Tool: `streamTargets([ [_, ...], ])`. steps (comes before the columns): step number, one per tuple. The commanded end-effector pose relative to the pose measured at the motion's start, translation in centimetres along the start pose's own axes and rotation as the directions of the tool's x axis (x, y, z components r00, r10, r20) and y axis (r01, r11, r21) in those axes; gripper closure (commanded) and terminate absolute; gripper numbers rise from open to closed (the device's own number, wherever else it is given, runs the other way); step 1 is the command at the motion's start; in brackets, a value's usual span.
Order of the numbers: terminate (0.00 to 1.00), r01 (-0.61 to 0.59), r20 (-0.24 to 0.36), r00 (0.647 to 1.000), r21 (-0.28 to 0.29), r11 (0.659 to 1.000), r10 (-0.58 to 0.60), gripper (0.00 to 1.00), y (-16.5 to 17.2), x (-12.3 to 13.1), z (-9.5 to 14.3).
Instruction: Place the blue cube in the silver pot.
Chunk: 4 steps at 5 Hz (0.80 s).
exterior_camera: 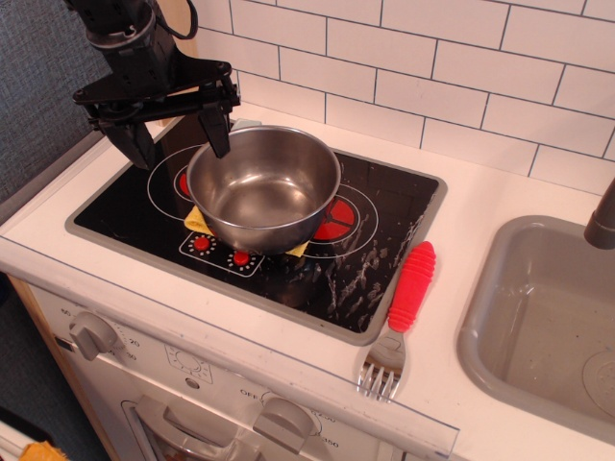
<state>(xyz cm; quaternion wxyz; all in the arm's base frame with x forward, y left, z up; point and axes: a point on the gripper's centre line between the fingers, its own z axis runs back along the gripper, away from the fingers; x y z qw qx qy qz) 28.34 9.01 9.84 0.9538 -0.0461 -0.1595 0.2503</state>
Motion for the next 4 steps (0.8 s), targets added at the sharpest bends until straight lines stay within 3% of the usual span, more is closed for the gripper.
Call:
streamTargets([
  [1, 0.00, 0.000, 0.000, 1.000, 0.000, 1.000, 0.000, 0.00, 0.0, 0.0, 0.0],
  [2, 0.00, -0.006, -0.007, 1.000, 0.105, 0.994, 0.007, 0.00, 1.5, 2.1, 0.9],
  [4, 0.00, -0.017, 0.057, 0.998, 0.130, 0.991, 0.010, 0.00, 2.1, 4.9, 2.5],
])
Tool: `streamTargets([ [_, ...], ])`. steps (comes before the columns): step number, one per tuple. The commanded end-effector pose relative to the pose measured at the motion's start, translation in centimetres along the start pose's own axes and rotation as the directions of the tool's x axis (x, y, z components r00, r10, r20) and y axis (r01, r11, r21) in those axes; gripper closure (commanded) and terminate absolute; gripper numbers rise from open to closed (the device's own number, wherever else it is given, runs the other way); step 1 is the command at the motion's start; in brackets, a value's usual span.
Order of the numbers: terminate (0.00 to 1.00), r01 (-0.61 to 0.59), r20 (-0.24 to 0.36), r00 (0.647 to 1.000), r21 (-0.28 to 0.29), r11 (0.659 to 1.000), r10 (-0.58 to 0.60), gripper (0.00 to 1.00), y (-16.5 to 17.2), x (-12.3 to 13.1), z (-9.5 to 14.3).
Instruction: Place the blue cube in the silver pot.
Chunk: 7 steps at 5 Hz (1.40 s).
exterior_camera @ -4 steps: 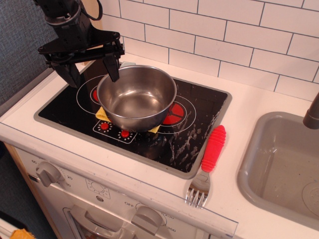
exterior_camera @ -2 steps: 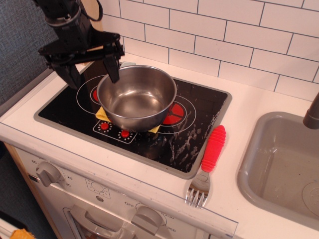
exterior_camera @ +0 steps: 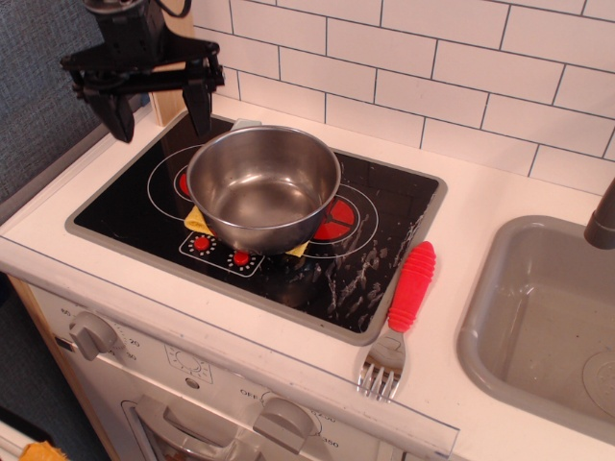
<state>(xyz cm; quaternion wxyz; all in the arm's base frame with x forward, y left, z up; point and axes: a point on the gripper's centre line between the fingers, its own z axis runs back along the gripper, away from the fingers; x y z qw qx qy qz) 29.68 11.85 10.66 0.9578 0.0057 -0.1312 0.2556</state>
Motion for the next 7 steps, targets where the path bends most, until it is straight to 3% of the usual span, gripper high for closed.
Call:
streamTargets([
  [1, 0.00, -0.040, 0.135, 0.990, -0.055, 0.998, 0.047, 0.00, 0.3, 3.6, 2.0],
  [2, 0.00, -0.008, 0.150, 0.988, -0.091, 0.996, 0.021, 0.00, -0.7, 6.0, 0.5],
  [4, 0.00, 0.030, 0.134, 0.991, -0.070, 0.997, -0.021, 0.00, -1.7, 9.4, -2.6],
  [5, 0.00, 0.048, 0.120, 0.992, -0.065, 0.997, -0.040, 0.00, -2.5, 10.1, -4.0],
  [7, 0.00, 0.072, 0.063, 0.996, -0.078, 0.994, -0.067, 0.00, -4.7, 9.0, -6.6],
])
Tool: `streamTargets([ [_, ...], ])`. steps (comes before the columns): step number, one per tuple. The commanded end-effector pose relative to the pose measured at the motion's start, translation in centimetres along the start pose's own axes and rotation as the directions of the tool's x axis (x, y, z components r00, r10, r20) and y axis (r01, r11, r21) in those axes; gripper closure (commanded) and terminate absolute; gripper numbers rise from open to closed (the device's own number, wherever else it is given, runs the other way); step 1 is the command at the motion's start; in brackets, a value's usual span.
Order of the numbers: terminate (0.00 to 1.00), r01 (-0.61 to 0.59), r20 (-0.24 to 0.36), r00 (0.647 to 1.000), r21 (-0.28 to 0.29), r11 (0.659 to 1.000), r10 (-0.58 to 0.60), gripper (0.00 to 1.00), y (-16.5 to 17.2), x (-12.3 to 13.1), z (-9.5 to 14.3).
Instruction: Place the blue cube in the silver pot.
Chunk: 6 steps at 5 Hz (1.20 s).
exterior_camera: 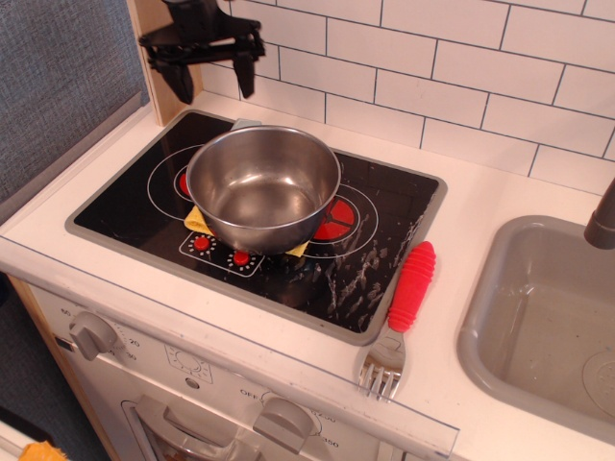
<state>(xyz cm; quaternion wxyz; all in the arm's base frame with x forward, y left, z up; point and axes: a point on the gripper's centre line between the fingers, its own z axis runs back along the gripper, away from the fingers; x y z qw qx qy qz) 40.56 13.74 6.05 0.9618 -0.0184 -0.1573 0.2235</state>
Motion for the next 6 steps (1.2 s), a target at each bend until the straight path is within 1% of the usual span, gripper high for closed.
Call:
streamTargets([
  [1, 0.00, 0.031, 0.002, 1.000, -0.024, 0.999, -0.031, 0.00, -2.2, -0.3, -0.3],
  [2, 0.00, 0.040, -0.009, 0.999, -0.004, 0.999, -0.040, 0.00, -2.6, -0.5, -1.5],
  [3, 0.00, 0.026, -0.017, 1.000, 0.025, 0.999, -0.025, 0.00, -2.1, -0.5, -2.2],
  [4, 0.00, 0.066, -0.030, 0.998, 0.089, 0.994, -0.064, 1.00, -1.8, -0.3, -2.5],
  [5, 0.00, 0.065, -0.022, 0.998, 0.091, 0.994, -0.063, 1.00, -1.6, -0.3, -2.6],
  [6, 0.00, 0.052, -0.008, 0.999, 0.080, 0.995, -0.051, 1.00, -1.3, -0.3, -2.3],
])
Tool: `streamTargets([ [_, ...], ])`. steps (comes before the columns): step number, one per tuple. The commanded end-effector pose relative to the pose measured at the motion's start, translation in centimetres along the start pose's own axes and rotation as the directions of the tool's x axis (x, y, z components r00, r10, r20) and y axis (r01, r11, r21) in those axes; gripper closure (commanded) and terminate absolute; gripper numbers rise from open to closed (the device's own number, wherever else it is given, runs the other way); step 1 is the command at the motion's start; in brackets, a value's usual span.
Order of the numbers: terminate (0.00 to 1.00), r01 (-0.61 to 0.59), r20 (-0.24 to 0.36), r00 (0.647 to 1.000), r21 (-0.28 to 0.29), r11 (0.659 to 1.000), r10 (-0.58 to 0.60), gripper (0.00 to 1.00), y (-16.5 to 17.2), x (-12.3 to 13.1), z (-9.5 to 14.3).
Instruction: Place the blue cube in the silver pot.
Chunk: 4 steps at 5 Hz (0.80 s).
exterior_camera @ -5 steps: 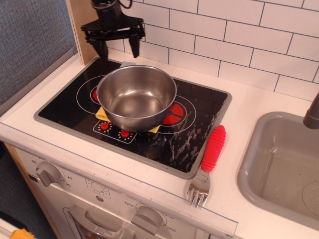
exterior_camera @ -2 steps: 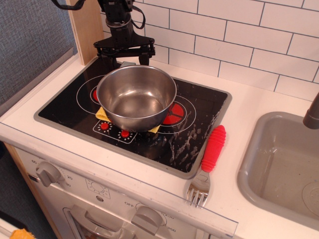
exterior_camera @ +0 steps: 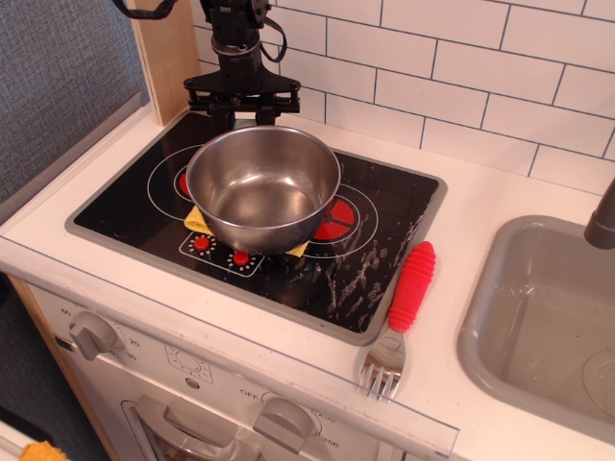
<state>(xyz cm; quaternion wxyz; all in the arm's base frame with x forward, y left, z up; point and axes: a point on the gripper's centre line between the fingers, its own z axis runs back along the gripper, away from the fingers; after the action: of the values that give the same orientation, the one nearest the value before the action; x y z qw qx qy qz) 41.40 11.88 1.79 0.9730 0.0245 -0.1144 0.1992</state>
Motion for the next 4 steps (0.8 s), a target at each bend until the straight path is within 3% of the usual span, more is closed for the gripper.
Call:
streamTargets([
  [1, 0.00, -0.038, 0.073, 0.997, -0.010, 0.999, 0.038, 1.00, 1.2, 0.9, 2.5],
  [4, 0.00, -0.099, 0.175, 0.979, -0.021, 0.995, 0.101, 1.00, 3.3, 2.4, 6.4],
])
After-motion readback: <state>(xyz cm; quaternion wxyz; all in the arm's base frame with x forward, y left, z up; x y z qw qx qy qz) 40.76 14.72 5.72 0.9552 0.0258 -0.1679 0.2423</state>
